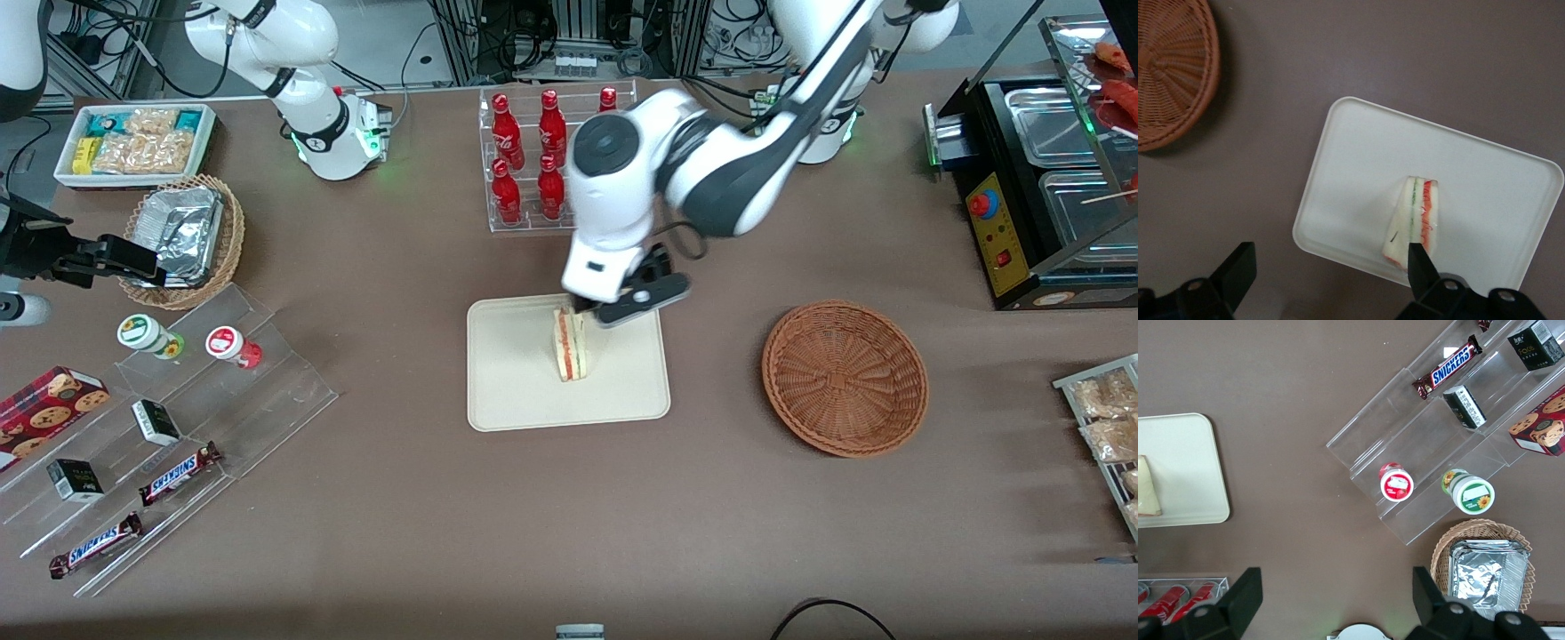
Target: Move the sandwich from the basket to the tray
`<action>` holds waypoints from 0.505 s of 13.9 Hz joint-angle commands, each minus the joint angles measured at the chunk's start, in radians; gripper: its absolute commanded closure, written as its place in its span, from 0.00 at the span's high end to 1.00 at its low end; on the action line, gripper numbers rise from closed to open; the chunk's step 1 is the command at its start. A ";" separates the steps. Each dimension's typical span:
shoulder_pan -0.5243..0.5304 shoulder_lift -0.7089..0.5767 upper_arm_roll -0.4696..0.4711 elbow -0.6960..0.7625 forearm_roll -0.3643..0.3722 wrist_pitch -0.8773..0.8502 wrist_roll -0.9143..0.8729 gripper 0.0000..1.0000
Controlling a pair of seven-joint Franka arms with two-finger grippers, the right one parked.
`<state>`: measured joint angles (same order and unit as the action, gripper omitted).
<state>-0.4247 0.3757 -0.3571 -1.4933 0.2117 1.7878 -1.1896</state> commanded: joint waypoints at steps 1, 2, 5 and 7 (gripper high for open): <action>-0.006 -0.127 0.123 -0.045 -0.115 -0.106 0.193 1.00; -0.006 -0.167 0.172 -0.060 -0.135 -0.137 0.281 1.00; -0.008 -0.247 0.317 -0.073 -0.189 -0.223 0.520 1.00; -0.006 -0.279 0.386 -0.073 -0.190 -0.275 0.661 1.00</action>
<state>-0.4211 0.1478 -0.0254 -1.5296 0.0418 1.5447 -0.6364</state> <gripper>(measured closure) 0.000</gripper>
